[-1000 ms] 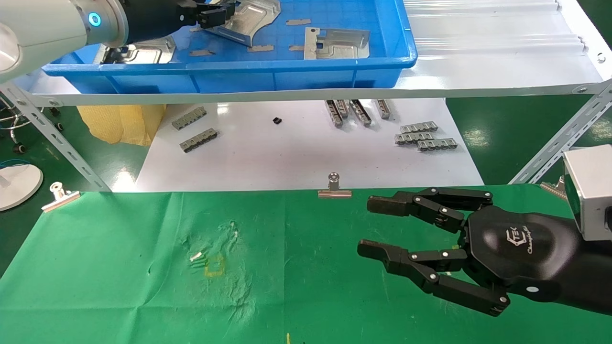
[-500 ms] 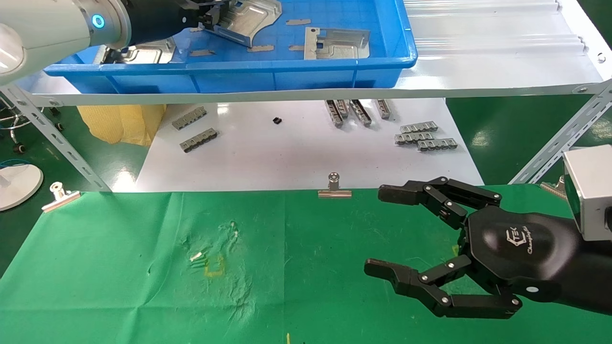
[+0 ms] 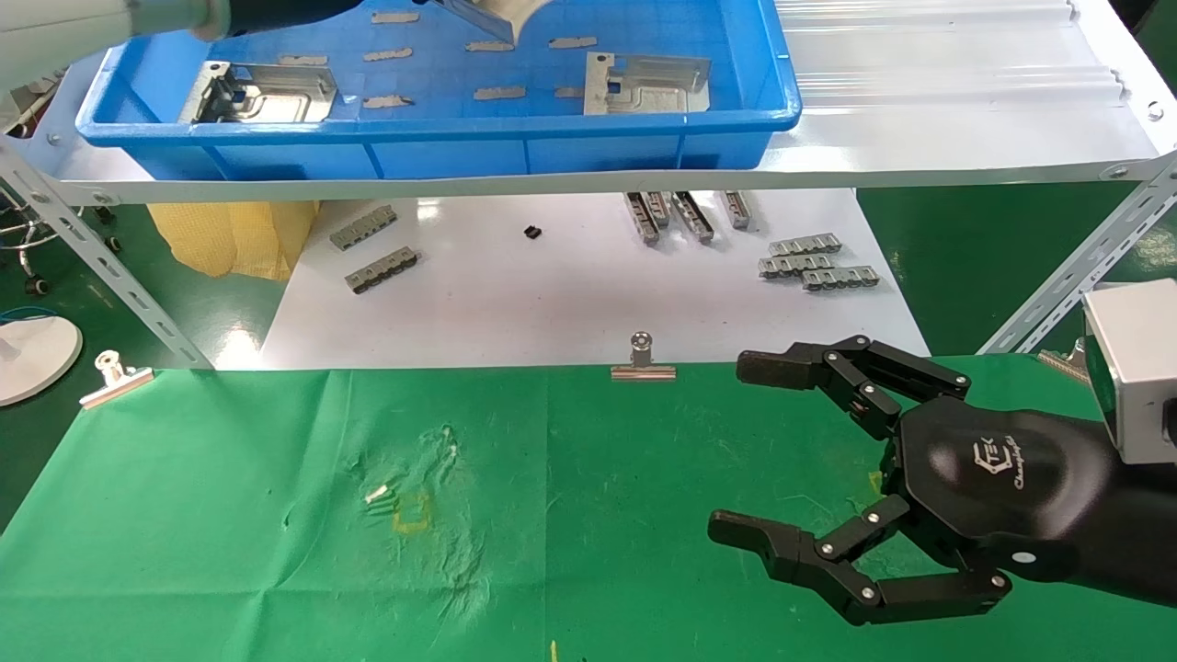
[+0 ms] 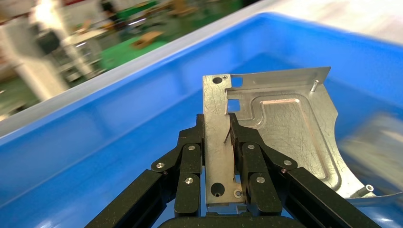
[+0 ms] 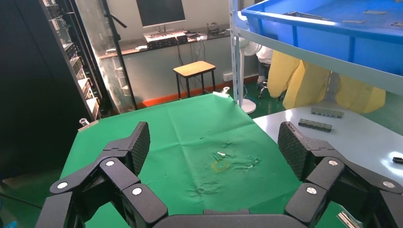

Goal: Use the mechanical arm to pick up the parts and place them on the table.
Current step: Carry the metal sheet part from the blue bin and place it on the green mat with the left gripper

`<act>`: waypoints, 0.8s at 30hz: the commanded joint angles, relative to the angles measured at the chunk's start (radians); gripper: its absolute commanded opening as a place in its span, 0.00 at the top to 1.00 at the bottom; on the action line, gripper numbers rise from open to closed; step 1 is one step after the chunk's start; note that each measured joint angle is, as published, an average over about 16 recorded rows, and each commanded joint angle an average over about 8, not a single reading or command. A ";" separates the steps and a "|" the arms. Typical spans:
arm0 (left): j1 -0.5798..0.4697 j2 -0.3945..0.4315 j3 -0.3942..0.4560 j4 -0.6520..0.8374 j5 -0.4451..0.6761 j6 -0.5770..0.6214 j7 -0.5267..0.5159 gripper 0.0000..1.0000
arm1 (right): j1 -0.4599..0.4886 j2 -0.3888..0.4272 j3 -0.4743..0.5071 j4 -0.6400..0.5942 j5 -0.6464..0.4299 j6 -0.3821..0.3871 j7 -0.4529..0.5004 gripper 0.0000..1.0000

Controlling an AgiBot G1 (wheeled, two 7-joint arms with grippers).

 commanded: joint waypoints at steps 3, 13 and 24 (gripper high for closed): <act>0.000 -0.050 -0.014 -0.024 -0.027 0.177 0.056 1.00 | 0.000 0.000 0.000 0.000 0.000 0.000 0.000 0.00; -0.012 -0.172 -0.025 -0.036 -0.062 0.566 0.172 1.00 | 0.000 0.000 0.000 0.000 0.000 0.000 0.000 0.00; 0.070 -0.288 0.060 -0.265 -0.140 0.648 0.156 1.00 | 0.000 0.000 0.000 0.000 0.000 0.000 0.000 0.00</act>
